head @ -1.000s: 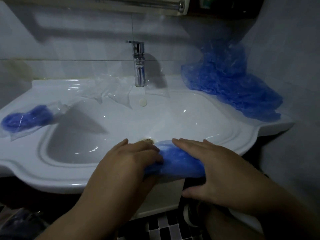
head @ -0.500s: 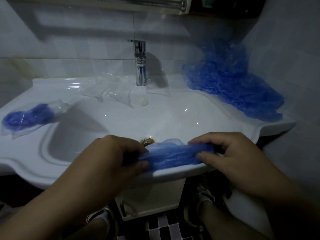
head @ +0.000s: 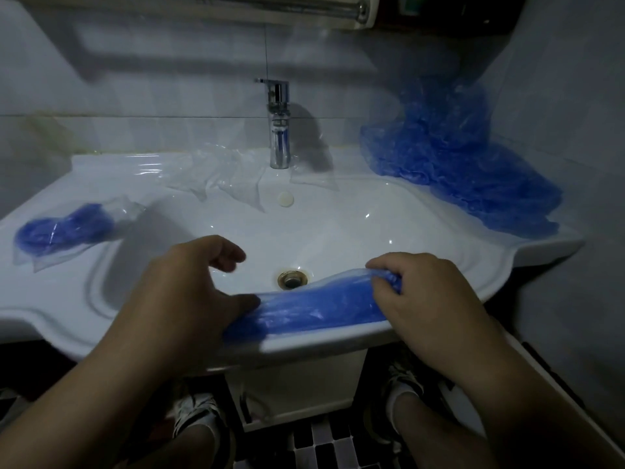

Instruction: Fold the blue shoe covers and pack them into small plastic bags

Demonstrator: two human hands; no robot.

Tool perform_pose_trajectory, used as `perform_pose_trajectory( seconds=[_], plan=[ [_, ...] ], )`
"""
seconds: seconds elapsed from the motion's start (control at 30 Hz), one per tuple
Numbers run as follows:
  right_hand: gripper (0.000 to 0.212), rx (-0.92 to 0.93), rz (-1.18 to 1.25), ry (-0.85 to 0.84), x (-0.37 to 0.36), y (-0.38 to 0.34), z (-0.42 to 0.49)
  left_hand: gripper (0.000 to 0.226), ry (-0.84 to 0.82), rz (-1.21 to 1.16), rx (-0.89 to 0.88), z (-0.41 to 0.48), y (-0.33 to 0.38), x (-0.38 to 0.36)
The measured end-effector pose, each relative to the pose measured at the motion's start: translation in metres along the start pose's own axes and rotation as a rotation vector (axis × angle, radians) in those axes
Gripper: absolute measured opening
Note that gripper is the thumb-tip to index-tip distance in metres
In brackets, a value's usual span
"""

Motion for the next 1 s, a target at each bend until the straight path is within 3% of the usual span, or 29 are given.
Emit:
perform_pose_trajectory(
  seconds=[0.1,0.23,0.3,0.4,0.5,0.6,0.67,0.77,0.83,0.9,1.0],
  plan=[
    [0.027,0.001,-0.026,-0.004,0.0,-0.003,-0.001,0.053,0.03,0.042,0.0,0.001,-0.01,0.012],
    [0.03,-0.029,-0.054,-0.017,0.001,-0.004,-0.001,0.039,0.205,0.04,-0.254,-0.007,0.02,0.02],
    [0.029,-0.034,-0.074,-0.038,0.0,-0.005,-0.001,0.033,0.095,0.035,-0.388,-0.02,0.045,-0.001],
    [0.03,-0.033,-0.103,-0.055,-0.001,-0.007,0.0,0.078,-0.223,0.233,-0.482,-0.029,0.06,-0.044],
    [0.033,-0.038,-0.099,-0.091,0.002,-0.007,0.0,0.097,-0.413,0.319,-0.429,-0.028,0.05,-0.059],
    [0.037,-0.017,-0.013,-0.036,0.018,-0.008,-0.007,0.09,-0.398,0.344,-0.482,-0.028,0.052,-0.06],
    [0.043,0.134,-0.044,-0.018,0.026,-0.021,-0.021,0.087,-0.389,0.339,-0.489,-0.027,0.053,-0.059],
    [0.064,0.429,-0.176,-0.277,0.002,-0.045,-0.045,0.066,-0.422,0.274,-0.519,-0.027,0.053,-0.06],
    [0.079,0.411,-0.259,-0.392,-0.017,-0.039,-0.045,0.061,-0.358,0.303,-0.582,-0.028,0.05,-0.06],
    [0.084,0.333,-0.328,-0.392,-0.02,-0.026,-0.04,0.067,-0.368,0.301,-0.564,-0.028,0.046,-0.06],
    [0.073,0.276,-0.427,-0.359,-0.01,-0.011,-0.035,0.077,-0.352,0.375,-0.493,-0.028,0.04,-0.054]
  ],
)
Point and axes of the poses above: each hand's wrist, its own z-axis towards the middle knuckle, its own x-axis out of the back of the hand, y = z × x, the point moved 4 cm from there along z, towards the middle knuckle, and after that the axes turned 14 degrees about -x, right-handed, at the moved point
